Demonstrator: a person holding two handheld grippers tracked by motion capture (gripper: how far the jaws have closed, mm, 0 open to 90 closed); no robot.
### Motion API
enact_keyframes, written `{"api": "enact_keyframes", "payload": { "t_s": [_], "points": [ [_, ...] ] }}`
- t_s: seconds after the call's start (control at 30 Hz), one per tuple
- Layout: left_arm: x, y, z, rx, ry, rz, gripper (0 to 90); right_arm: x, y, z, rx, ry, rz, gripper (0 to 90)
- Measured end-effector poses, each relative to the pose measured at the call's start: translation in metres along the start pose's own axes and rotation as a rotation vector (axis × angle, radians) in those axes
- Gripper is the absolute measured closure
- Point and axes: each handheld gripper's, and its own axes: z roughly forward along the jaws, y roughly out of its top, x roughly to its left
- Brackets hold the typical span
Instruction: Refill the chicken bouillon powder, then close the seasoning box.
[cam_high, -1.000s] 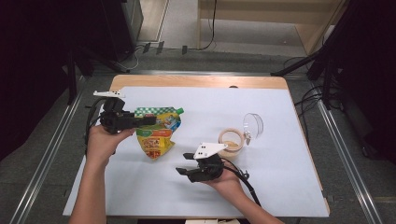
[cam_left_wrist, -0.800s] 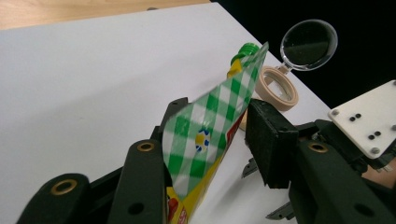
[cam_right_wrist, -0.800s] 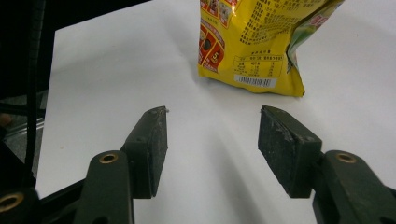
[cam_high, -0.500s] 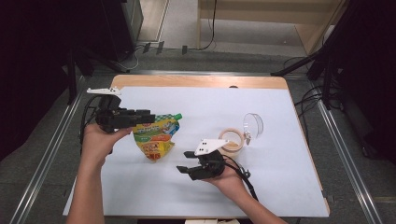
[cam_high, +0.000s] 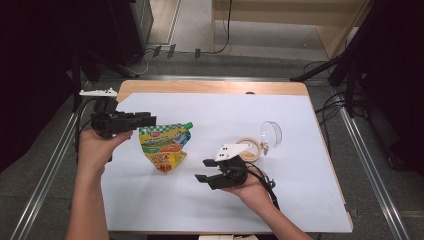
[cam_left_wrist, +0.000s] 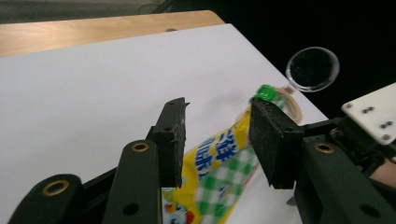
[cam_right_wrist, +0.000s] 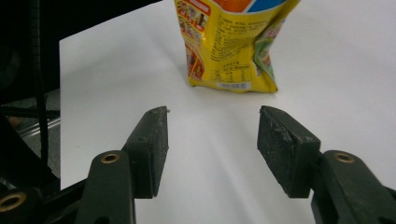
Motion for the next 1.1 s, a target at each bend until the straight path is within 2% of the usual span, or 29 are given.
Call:
{"api": "enact_keyframes", "payload": {
  "t_s": [0.13,0.17,0.23,0.33,0.43,0.9,1.0,1.1],
  "points": [
    [0.01,-0.004,0.0,0.017,0.004,-0.028,55.0,-0.003,0.001,-0.005,0.004,-0.006,0.014,45.0],
    [0.012,-0.005,0.001,0.018,0.017,-0.034,54.6,-0.004,0.002,-0.006,0.006,-0.01,0.019,45.0],
    [0.017,-0.008,0.002,0.015,0.03,-0.035,52.6,-0.005,0.004,-0.01,0.007,-0.015,0.032,44.9],
    [0.022,-0.011,0.004,-0.006,0.055,-0.038,49.8,-0.007,0.007,-0.017,-0.002,-0.02,0.027,45.0],
    [0.026,-0.013,0.006,0.003,0.079,-0.039,49.2,-0.01,0.011,-0.026,-0.016,-0.033,0.032,45.5],
    [0.043,-0.028,0.021,0.045,0.094,-0.067,48.1,-0.033,0.021,-0.066,-0.042,-0.07,0.069,45.8],
    [0.045,-0.03,0.023,0.042,0.088,-0.079,47.7,-0.037,0.022,-0.075,-0.055,-0.082,0.081,45.8],
    [0.045,-0.031,0.025,0.05,0.086,-0.074,47.2,-0.04,0.024,-0.084,-0.059,-0.09,0.083,45.8]
  ]
}}
